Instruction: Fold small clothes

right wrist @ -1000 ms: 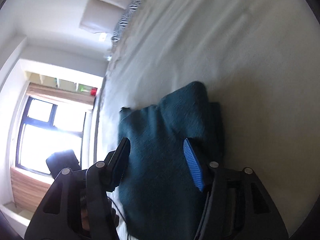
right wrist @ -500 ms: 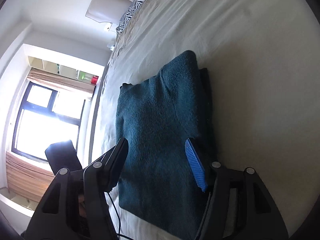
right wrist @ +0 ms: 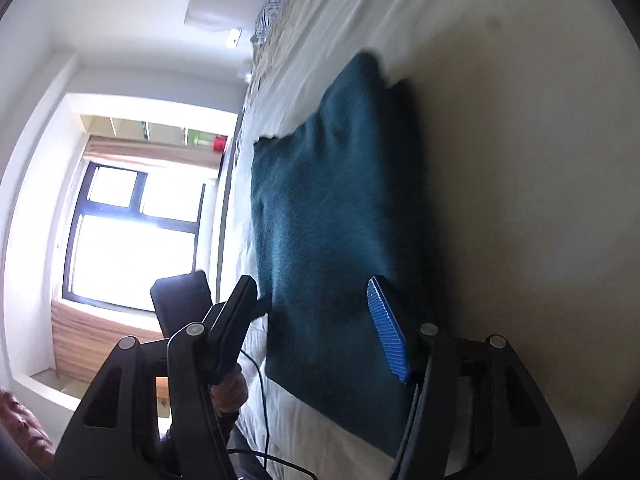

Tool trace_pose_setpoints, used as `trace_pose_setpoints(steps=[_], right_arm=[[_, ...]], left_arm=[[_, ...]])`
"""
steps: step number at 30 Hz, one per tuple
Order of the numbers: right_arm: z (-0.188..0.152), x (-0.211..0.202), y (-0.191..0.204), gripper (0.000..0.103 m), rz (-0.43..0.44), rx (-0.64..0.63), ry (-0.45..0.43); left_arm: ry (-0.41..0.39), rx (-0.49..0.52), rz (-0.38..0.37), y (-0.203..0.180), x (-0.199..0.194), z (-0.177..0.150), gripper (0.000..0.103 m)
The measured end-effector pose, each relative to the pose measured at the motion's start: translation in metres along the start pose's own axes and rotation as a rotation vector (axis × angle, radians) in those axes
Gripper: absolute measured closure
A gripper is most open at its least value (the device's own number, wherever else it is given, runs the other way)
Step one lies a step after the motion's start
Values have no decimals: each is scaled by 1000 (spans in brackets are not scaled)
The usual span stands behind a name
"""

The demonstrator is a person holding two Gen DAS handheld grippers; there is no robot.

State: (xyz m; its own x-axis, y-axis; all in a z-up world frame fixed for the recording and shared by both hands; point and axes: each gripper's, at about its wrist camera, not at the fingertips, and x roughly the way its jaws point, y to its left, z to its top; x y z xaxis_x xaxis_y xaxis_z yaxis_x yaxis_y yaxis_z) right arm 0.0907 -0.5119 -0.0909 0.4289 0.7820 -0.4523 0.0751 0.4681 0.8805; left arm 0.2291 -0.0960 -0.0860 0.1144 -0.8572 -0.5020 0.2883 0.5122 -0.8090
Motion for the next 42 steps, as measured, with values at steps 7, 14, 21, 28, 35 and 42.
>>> trace_pose_setpoints(steps=[7, 14, 21, 28, 35, 42], right_arm=[[13, -78, -16, 36, -91, 48, -165], [43, 31, 6, 36, -232, 62, -5], [51, 68, 24, 55, -343, -15, 67], [45, 87, 54, 81, -523, -103, 37], [-10, 79, 148, 84, -649, -306, -22], [-115, 86, 219, 84, -593, -416, -27]], left_arm=[[-177, -79, 79, 8, -37, 20, 5], [-73, -148, 133, 22, 9, 31, 5], [-32, -165, 263, 12, 28, 32, 42], [-26, -78, 375, -20, 26, 30, 60], [-79, 59, 449, -70, -35, -11, 61], [-78, 141, 517, -105, -125, -105, 61]])
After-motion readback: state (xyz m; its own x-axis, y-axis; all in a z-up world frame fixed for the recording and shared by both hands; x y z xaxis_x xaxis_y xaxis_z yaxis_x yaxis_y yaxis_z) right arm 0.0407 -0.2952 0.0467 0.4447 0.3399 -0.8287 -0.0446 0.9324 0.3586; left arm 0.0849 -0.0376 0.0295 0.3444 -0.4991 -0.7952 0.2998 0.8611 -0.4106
